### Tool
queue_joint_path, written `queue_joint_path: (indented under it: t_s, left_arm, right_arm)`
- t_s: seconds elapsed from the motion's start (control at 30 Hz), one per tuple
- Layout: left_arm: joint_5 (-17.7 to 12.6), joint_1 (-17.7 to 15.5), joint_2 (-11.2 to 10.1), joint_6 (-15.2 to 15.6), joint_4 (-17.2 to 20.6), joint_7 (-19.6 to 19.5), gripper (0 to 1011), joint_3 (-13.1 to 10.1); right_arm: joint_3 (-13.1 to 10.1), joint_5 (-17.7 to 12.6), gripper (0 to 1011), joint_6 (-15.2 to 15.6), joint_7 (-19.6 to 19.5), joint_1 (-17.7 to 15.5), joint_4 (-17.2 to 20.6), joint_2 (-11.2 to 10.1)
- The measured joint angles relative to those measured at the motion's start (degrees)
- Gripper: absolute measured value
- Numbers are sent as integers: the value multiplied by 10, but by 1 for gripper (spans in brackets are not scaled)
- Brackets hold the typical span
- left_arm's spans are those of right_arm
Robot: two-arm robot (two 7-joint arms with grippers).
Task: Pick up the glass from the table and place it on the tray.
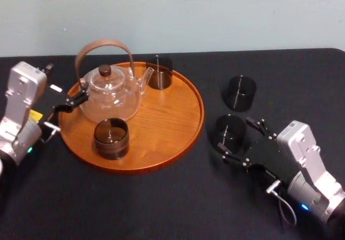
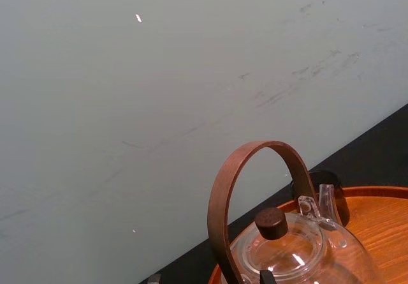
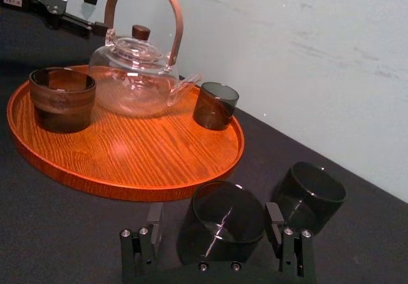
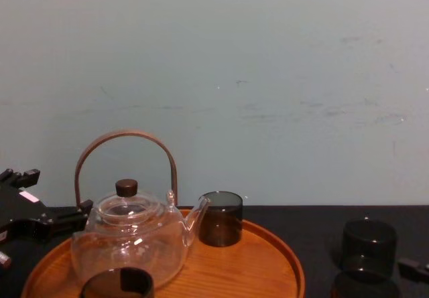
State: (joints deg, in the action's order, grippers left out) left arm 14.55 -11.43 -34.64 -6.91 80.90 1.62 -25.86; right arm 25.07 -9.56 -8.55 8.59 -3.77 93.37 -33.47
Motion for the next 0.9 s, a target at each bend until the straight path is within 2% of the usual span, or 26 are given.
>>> queue_joint_path:
  t_s: [0.9]
  left_arm:
    - [0, 0, 0, 0, 0, 0, 1009, 0]
  right_arm:
    - [-34, 16, 1003, 6, 19, -14, -12, 27]
